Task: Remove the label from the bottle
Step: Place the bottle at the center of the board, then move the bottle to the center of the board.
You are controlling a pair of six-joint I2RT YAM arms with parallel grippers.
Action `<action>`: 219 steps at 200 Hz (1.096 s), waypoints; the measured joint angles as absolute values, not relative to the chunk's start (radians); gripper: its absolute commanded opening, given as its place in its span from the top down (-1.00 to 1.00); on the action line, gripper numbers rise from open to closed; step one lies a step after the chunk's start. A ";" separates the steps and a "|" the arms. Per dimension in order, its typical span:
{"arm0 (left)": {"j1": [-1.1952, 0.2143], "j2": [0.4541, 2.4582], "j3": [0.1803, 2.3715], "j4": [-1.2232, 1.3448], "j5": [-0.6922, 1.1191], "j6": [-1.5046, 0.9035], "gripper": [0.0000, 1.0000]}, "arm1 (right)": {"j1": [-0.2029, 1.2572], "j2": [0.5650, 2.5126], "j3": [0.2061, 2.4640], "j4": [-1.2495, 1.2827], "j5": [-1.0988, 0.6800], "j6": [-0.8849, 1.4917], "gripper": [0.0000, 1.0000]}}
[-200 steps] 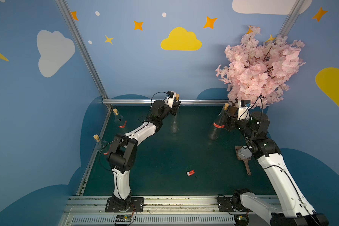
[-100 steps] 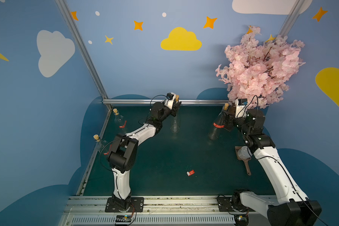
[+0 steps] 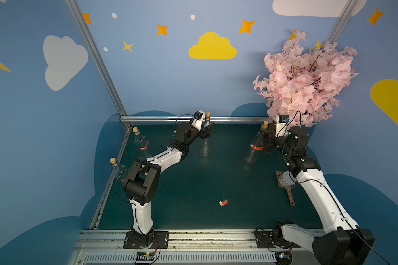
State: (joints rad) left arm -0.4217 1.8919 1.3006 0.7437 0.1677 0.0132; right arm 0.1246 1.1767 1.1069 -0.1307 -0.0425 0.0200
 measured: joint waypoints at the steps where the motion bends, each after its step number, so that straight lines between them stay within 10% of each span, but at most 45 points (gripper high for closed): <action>1: -0.422 1.890 1.298 0.743 0.166 0.015 -0.60 | 0.124 1.177 1.107 -0.131 -0.043 0.020 -0.45; 219: -0.488 1.687 1.071 0.702 0.078 0.083 -0.91 | 0.093 1.359 1.214 -0.085 -0.091 0.029 -0.37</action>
State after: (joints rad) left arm -0.4877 1.6871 1.0710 0.7025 0.0784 0.0826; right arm 0.0933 1.3586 1.2140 -0.0849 -0.0910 0.0292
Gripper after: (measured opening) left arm 0.956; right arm 0.688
